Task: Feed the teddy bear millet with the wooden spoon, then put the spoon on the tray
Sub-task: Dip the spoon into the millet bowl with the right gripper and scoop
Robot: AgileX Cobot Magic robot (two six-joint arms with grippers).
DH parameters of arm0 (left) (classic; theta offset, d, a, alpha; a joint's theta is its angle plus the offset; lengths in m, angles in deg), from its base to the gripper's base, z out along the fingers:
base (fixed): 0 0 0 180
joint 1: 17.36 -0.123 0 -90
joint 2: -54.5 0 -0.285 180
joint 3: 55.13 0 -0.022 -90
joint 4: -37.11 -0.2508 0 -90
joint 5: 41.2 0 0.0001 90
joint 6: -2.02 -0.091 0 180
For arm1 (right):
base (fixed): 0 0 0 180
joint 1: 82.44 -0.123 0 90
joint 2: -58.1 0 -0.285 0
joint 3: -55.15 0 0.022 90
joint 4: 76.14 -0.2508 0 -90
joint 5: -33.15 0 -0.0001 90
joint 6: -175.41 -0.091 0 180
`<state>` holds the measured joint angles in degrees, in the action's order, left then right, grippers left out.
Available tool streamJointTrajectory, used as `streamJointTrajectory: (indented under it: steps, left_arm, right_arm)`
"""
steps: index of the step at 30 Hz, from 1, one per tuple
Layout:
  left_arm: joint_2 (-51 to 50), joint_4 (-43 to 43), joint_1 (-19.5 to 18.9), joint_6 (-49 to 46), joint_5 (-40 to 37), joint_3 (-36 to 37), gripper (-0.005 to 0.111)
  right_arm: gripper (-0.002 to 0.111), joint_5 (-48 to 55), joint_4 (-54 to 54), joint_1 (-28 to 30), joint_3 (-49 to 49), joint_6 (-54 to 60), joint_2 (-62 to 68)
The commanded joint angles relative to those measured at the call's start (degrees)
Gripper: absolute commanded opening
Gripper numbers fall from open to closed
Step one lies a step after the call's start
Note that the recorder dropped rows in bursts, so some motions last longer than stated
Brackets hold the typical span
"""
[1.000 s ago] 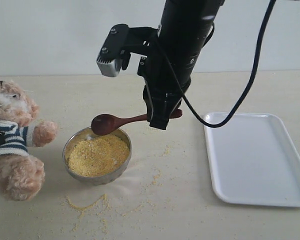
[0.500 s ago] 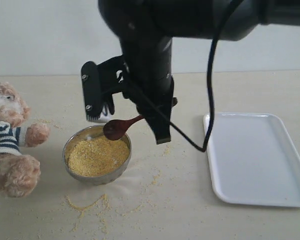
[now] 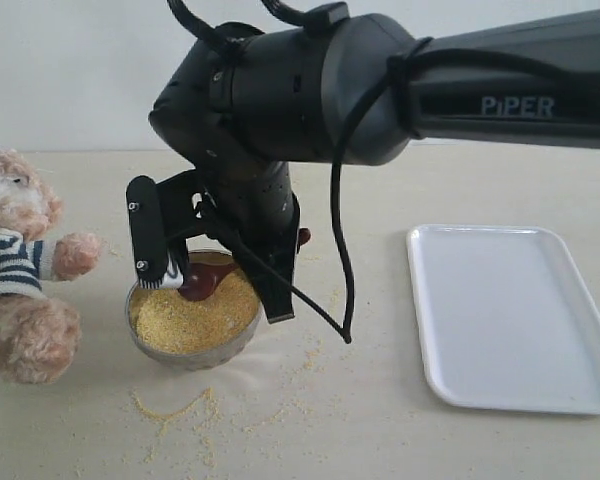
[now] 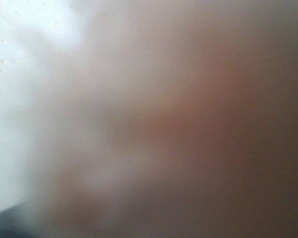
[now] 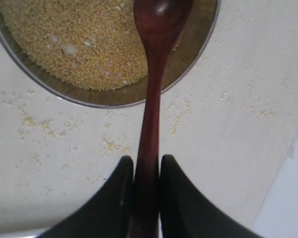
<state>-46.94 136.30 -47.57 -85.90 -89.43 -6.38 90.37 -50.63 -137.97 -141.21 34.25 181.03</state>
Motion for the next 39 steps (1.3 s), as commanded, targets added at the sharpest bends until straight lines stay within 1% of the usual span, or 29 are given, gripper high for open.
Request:
streamJointTrajectory:
  steps: [1, 8, 15, 21, 29, 33, 39]
  left_arm:
    - [0.2, 0.8, 0.0, -0.4, -3.0, -0.3, 0.005]
    - [0.2, 0.8, 0.0, -0.4, -4.2, -0.3, 0.005]
    - [0.2, 0.8, 0.0, -0.4, -4.2, -0.3, 0.005]
    - [0.2, 0.8, 0.0, -0.4, -4.5, -0.3, 0.005]
    - [0.2, 0.8, 0.0, -0.4, -5.9, -0.3, 0.005]
    - [0.2, 0.8, 0.0, -0.4, -5.9, -0.3, 0.005]
    - [0.2, 0.8, 0.0, -0.4, -6.0, -0.3, 0.005]
  right_arm:
    - [0.0, 0.8, -2.8, -0.3, -0.3, -0.3, 0.5]
    - [0.0, 1.1, -7.1, -0.3, -0.3, -0.3, 0.8]
    - [0.0, 1.4, -7.0, 0.4, -0.3, -5.5, 0.7]
    - [0.0, 6.4, -9.5, 2.8, -0.3, -5.8, 0.7]
    - [0.0, 4.3, -17.9, 6.0, -0.3, -5.4, -0.3]
    - [0.0, 3.4, -20.1, 7.1, -0.3, -5.4, -2.0]
    - [0.0, 5.5, -23.1, 8.6, -0.3, -4.9, -4.1]
